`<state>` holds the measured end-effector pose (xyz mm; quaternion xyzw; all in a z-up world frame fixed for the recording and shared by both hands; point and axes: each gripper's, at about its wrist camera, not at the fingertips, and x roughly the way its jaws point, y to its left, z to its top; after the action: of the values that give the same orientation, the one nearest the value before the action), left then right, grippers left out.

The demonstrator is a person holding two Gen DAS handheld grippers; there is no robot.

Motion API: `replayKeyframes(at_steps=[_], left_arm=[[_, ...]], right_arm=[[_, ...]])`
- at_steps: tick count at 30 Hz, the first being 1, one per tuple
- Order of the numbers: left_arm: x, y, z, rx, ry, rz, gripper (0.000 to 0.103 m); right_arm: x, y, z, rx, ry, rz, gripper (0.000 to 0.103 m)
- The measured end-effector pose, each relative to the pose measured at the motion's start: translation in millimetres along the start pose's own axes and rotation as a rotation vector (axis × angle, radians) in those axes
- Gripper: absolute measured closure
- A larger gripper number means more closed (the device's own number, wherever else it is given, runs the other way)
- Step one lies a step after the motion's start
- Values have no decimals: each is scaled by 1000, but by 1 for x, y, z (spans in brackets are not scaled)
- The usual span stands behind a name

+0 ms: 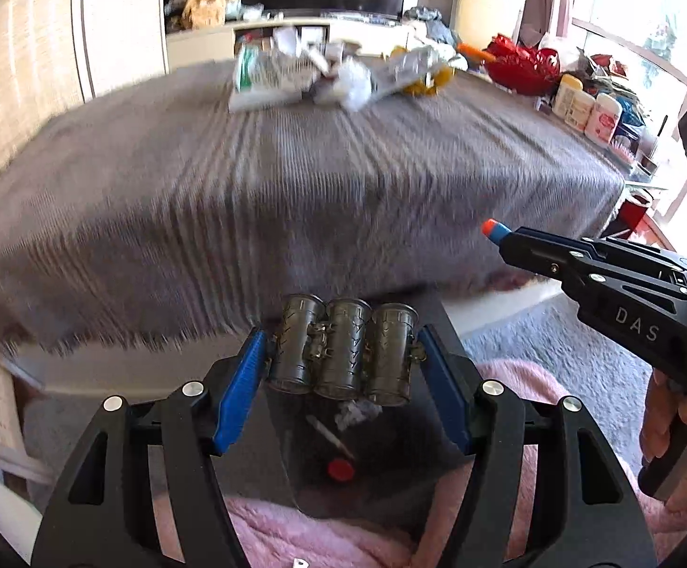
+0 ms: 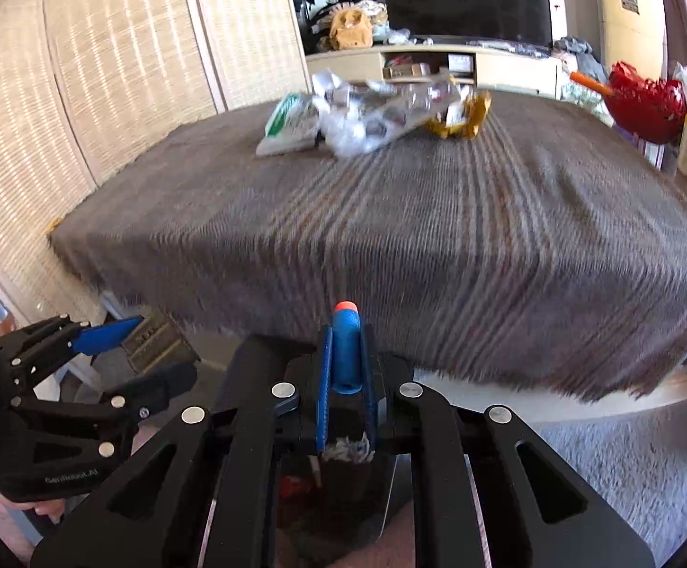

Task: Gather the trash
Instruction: 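Lower both tools to the bin and release the cylinders and tube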

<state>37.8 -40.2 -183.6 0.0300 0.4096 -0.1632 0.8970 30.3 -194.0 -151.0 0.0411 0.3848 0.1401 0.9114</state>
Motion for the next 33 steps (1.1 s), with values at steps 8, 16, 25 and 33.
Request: replayKeyframes(at_steps=[8,16,25,33], left_arm=[[39,2,-28,-46,111,-33,41],[84,6,-45,-61,223,-42,41],[109,10,-48,-78,291,-56,40],[96,18,-40,-55,267,-23,16]], right_arm=[[36,-9,-30,57,111,31,90],[85,-17,-56,131,243,80,90],[103,-20,-56,164,285,93,87],[94,-27,-49,178,241,8,19]])
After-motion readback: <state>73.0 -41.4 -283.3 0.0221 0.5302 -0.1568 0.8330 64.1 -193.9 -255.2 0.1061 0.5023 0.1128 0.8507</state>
